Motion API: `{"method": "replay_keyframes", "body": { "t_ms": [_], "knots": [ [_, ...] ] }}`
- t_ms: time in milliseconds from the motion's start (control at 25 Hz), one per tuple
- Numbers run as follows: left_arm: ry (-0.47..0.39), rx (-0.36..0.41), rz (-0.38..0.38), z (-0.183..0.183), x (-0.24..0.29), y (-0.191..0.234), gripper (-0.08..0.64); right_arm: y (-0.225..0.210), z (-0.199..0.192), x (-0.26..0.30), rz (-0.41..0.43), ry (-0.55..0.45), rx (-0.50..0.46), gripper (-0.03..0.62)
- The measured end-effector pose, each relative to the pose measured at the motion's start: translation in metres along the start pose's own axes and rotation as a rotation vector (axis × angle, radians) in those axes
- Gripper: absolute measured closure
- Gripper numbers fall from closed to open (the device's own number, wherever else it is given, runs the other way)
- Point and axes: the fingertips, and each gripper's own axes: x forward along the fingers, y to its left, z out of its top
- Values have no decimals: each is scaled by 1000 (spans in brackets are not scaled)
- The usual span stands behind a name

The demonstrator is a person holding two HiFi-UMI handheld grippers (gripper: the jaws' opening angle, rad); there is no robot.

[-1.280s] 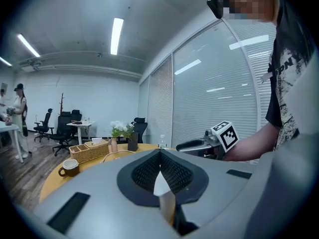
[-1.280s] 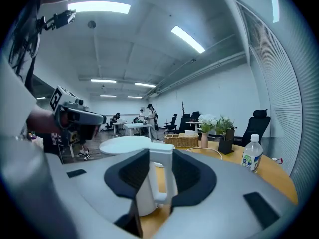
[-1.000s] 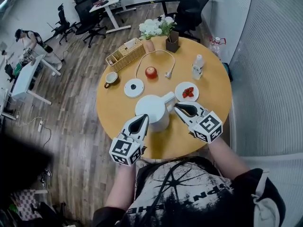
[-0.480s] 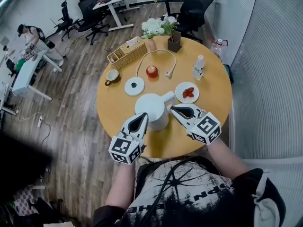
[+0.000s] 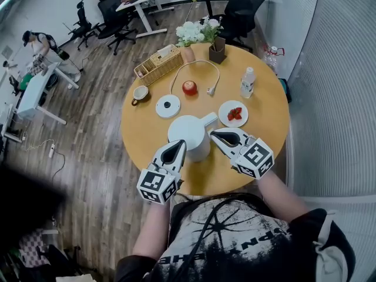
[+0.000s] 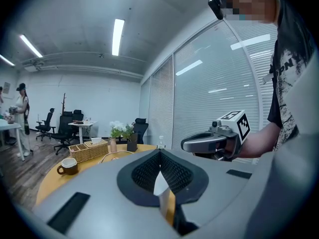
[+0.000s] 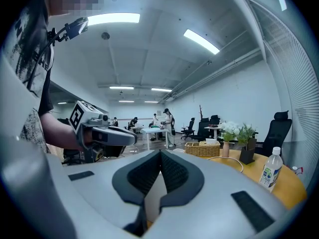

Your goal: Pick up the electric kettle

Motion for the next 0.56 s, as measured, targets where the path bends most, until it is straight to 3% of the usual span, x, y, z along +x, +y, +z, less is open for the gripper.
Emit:
{"method": "replay_keyframes", "body": {
  "t_ms": [560],
  "knots": [
    [1, -6, 7, -4, -9, 3, 560, 4, -10, 3, 4, 13, 53, 572]
  ]
}}
